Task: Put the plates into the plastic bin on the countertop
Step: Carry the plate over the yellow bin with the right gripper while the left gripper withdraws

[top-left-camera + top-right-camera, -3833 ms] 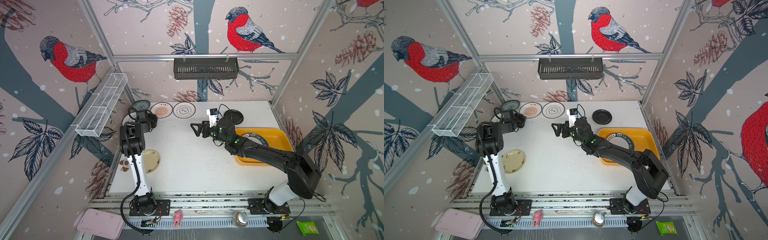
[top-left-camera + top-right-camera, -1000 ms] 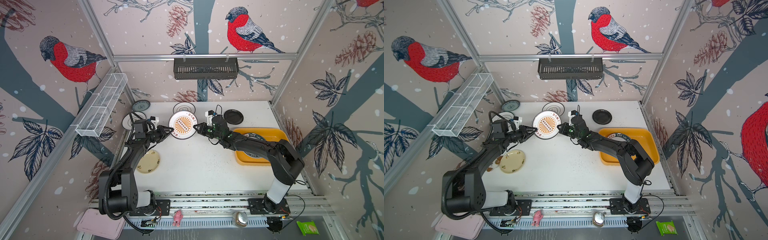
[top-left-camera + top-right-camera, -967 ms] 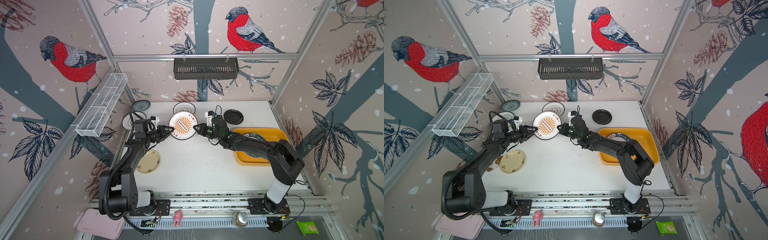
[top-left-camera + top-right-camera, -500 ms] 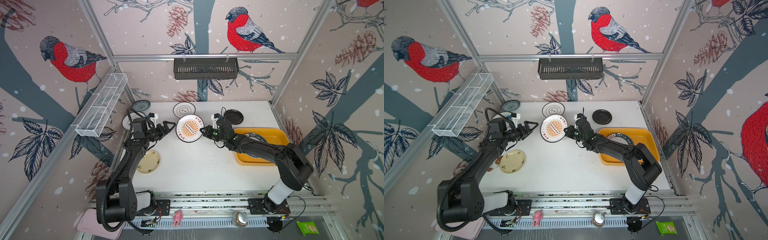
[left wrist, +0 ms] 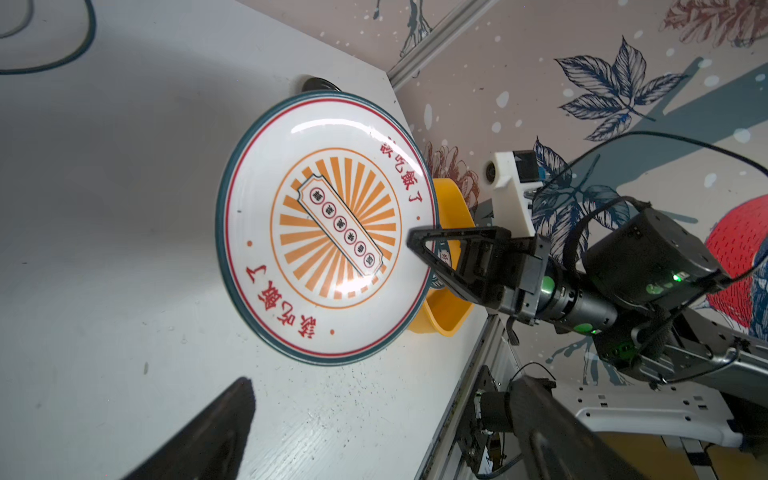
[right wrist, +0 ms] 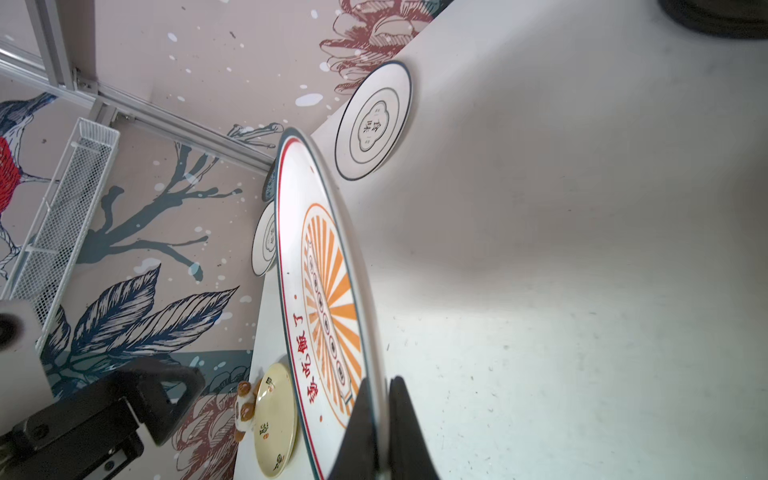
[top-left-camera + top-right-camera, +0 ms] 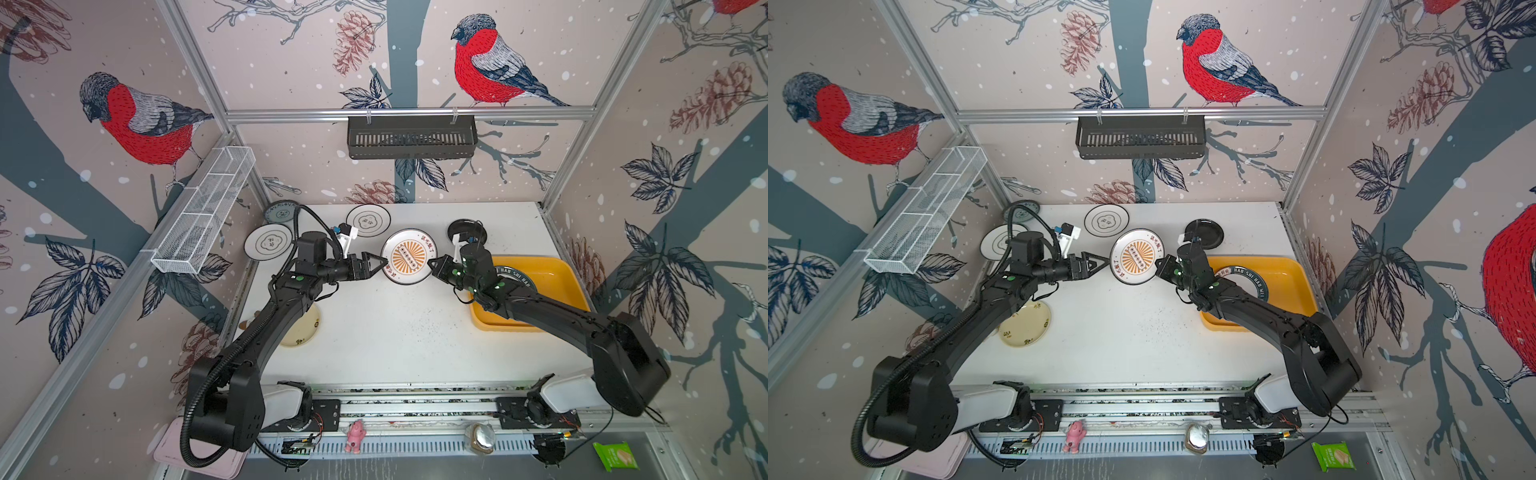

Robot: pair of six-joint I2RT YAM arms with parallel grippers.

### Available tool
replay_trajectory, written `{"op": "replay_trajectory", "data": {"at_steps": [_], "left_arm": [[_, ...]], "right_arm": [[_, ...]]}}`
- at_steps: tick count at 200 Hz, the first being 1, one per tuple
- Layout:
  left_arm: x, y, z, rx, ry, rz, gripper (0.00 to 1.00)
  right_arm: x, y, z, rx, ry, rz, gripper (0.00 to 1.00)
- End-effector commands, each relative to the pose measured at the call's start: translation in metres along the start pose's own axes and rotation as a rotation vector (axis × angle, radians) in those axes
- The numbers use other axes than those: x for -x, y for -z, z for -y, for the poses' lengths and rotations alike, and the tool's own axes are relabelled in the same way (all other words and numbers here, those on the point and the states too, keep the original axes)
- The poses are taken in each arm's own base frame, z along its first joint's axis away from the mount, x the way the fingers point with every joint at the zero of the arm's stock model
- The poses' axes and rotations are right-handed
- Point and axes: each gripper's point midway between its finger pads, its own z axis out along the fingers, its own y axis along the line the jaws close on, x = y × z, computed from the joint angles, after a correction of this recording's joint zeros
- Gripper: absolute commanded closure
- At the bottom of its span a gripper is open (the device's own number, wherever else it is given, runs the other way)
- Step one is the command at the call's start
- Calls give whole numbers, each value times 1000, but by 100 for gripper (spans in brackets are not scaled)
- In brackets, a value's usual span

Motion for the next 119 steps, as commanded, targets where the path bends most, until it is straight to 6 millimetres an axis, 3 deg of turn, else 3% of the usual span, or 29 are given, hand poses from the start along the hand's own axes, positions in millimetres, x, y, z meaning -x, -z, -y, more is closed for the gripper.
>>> {"op": "replay_trajectory", "data": {"at_steps": [1, 53, 119], "left_arm": [[-3, -1, 19, -63, -77, -14, 3], [-23, -16, 36, -113, -119, -88, 4], [-51, -37, 49, -158, -139, -188, 4]], "right_arm": [[11, 11, 3, -9, -22, 50, 99], [27, 37, 34, -56, -76, 113, 99], [47, 91, 66, -111, -129, 234, 99]]}}
